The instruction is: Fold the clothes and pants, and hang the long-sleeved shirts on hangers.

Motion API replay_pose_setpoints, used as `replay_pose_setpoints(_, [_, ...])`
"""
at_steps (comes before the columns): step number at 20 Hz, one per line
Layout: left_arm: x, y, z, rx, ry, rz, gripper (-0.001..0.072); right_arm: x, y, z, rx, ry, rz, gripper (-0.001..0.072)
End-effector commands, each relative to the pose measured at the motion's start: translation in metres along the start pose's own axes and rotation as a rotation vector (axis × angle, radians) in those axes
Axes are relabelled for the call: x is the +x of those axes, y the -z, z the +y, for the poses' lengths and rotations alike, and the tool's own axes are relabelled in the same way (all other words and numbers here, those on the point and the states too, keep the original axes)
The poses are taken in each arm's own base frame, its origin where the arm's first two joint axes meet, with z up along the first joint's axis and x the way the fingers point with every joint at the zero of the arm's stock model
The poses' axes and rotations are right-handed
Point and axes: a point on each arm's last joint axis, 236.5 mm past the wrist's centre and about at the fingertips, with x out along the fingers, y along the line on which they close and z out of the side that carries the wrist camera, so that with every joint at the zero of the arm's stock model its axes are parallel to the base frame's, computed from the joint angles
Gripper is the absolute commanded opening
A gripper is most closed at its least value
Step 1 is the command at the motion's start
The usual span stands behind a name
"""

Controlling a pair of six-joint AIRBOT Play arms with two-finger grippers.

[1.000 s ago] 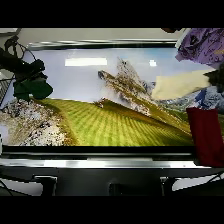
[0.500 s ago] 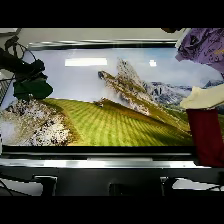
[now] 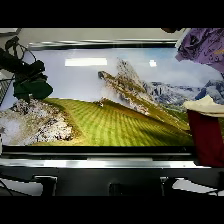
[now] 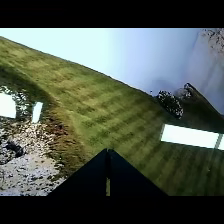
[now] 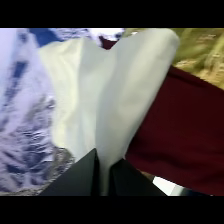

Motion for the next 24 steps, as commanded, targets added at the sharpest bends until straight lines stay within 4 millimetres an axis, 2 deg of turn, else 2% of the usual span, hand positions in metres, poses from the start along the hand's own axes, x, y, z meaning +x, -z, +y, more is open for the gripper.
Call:
replay_pose_setpoints(1, [0.000, 0.001, 0.001, 0.001, -0.001, 0.002, 0.0017, 0.003, 0.008, -0.045, 0.012, 0.181, 0.023, 0.0034])
replay_pose_setpoints(5, [0.000, 0.000, 0.001, 0.003, -0.001, 0.001, 0.0017, 0.019, 0.032, -0.095, 0.035, 0.322, 0.033, 0.0035])
replay_pose_setpoints(14, [0.000, 0.000, 0.001, 0.003, -0.001, 0.002, 0.0017, 0.052, 0.096, -0.171, 0.084, 0.460, 0.050, 0.0035])
replay_pose_setpoints(20, [0.000, 0.000, 0.001, 0.003, -0.001, 0.002, 0.0017, 0.065, 0.124, -0.196, 0.117, 0.512, 0.092, 0.0036])
replay_pose_setpoints(24, [0.000, 0.000, 0.001, 0.003, -0.002, 0.002, 0.0017, 0.072, 0.126, -0.201, 0.108, 0.517, 0.090, 0.0036])
